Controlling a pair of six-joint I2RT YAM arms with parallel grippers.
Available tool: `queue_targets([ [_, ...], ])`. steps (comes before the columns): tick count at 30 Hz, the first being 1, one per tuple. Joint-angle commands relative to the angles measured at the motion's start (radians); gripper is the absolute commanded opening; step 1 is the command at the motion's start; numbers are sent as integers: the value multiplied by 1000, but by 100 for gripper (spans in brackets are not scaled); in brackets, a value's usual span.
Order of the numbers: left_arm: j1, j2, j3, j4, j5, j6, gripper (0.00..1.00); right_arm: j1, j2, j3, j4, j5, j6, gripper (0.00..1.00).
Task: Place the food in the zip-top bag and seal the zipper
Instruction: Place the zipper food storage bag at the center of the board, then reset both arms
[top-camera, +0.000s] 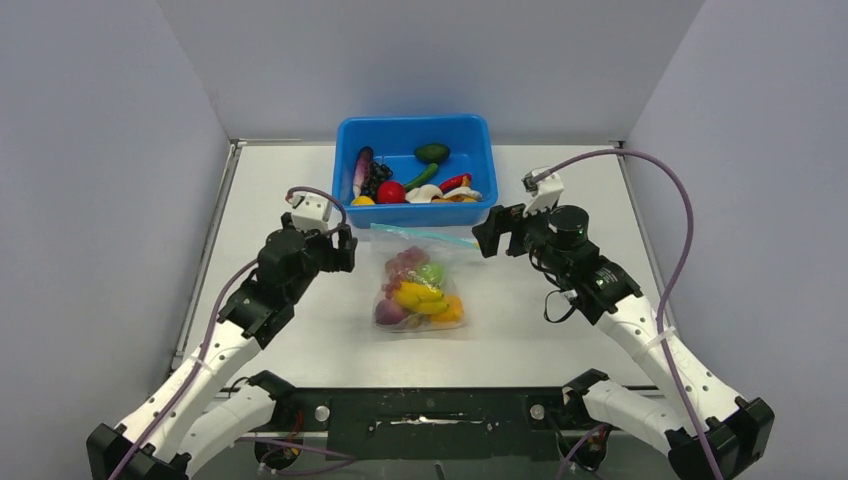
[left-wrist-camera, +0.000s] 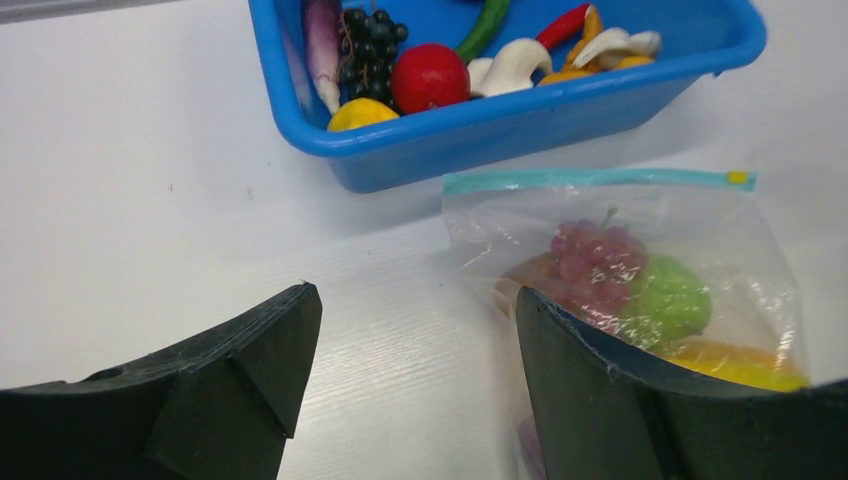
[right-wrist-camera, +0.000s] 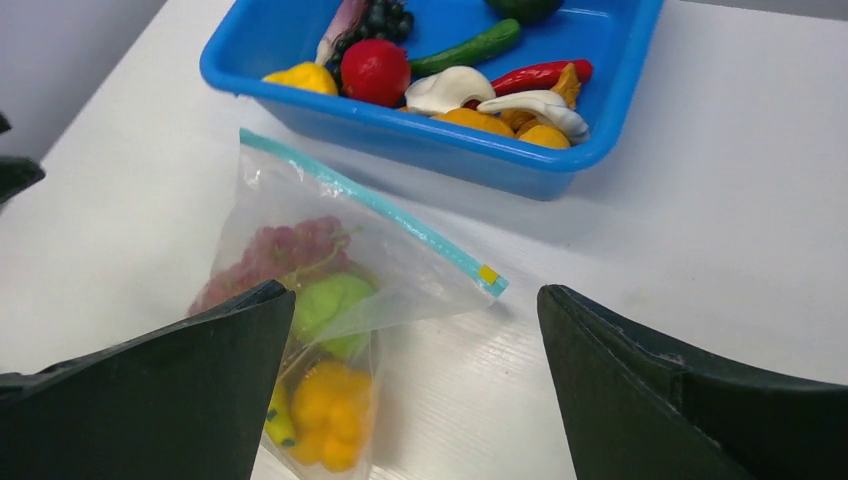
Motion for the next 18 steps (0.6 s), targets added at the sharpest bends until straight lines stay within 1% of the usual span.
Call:
queue_targets([
  [1, 5, -63, 81, 2, 38, -109, 71, 1, -68, 26, -31, 209, 222, 98],
  [4, 6, -112, 66, 26, 17, -231, 72, -1, -92, 42, -107, 335, 322, 98],
  [6, 6, -139, 65, 26, -9, -267, 72, 0, -89, 64, -182, 391, 353, 98],
  [10, 6, -187, 64, 28, -50, -261, 73, -1, -87, 99, -257, 438, 358, 98],
  [13, 6, -214, 75, 24, -45, -230, 73, -1, -116, 96, -255, 445, 346, 98],
  [18, 6, -219, 121, -22, -133, -244, 73, 0, -179, 91, -227, 448, 314, 98],
])
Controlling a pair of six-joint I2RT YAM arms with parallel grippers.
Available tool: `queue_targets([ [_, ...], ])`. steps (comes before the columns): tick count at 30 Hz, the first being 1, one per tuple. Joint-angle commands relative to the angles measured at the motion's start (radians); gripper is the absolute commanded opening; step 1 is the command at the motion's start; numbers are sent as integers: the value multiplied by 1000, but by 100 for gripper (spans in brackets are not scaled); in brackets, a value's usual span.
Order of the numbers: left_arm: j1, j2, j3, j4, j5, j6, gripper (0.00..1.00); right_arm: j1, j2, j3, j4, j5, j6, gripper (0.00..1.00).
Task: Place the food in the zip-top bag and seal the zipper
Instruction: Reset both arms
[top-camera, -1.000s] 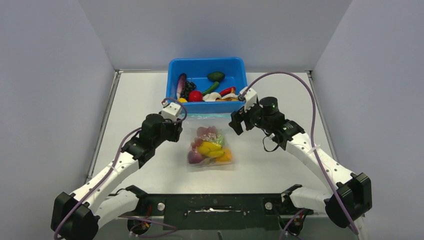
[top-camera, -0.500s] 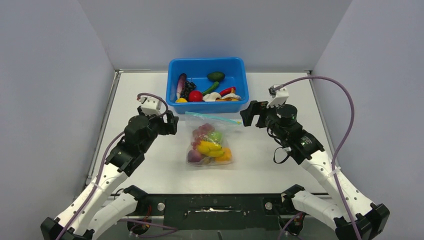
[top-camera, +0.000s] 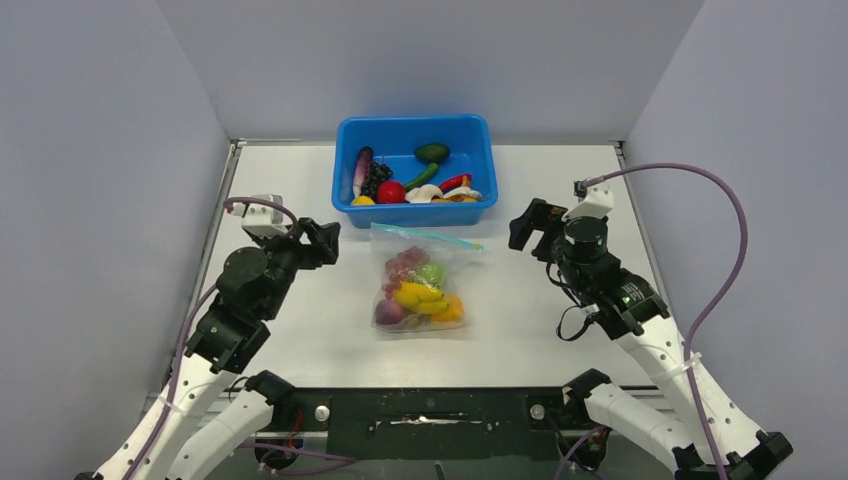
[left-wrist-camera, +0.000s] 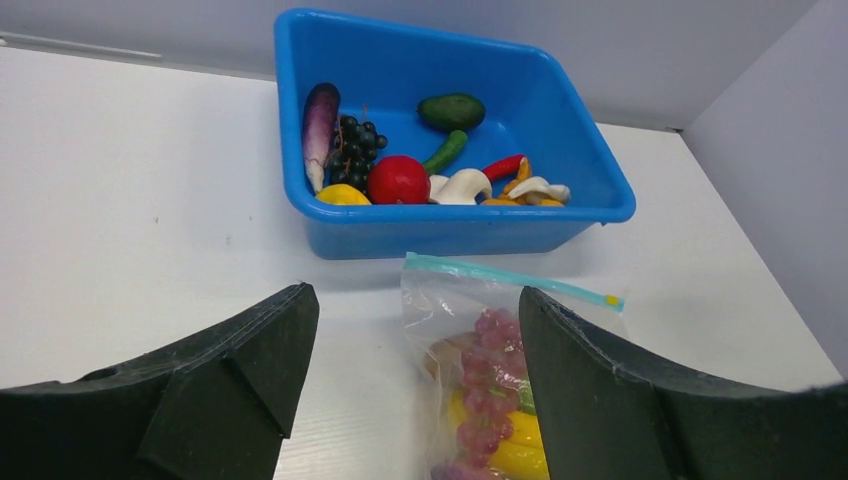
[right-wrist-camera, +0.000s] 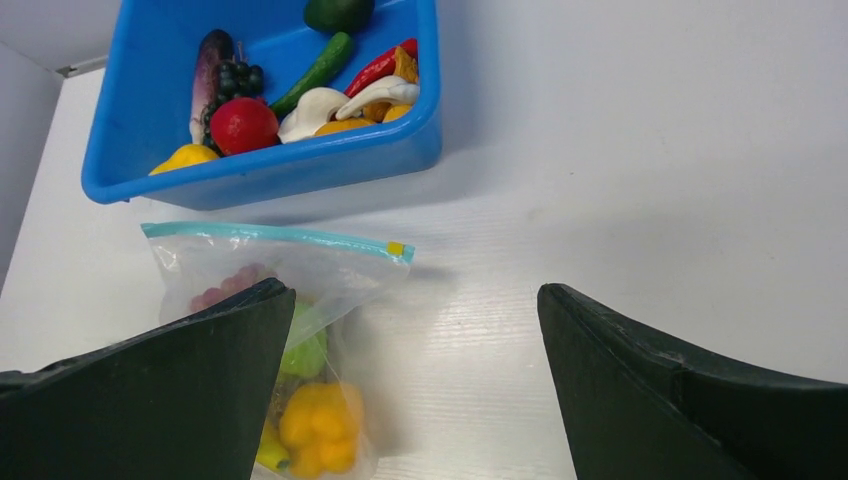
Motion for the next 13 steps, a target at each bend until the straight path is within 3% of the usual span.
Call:
queue_targets([
  [1, 6, -8, 75, -5, -89, -17, 73, 0, -70, 43, 39, 48, -13, 98],
  [13, 6, -13, 72, 1, -102, 2, 74, 0, -100, 24, 61, 43, -14, 98],
])
